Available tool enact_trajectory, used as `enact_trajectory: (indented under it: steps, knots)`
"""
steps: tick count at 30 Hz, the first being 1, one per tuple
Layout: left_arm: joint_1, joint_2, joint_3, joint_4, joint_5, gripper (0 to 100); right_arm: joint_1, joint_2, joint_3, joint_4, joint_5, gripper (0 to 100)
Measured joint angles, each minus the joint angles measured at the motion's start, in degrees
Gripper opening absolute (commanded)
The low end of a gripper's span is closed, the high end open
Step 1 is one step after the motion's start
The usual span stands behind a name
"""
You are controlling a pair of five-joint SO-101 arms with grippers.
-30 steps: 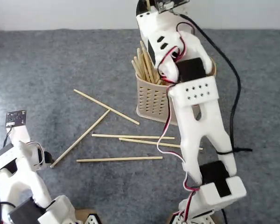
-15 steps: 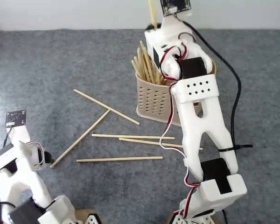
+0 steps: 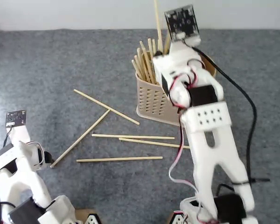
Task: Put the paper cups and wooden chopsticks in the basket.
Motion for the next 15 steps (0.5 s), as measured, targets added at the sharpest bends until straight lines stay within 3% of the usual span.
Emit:
enact_trajectory:
  steps: [8,15]
  knots:
    - [0.0,0.0,0.0,0.0,0.0,23,-0.18,-13.63,13.36,0.0,0.09,27.3]
    - [0.0,0.0,0.0,0.0,0.0,23,-0.18,-23.38,14.07,1.23,0.09,28.4]
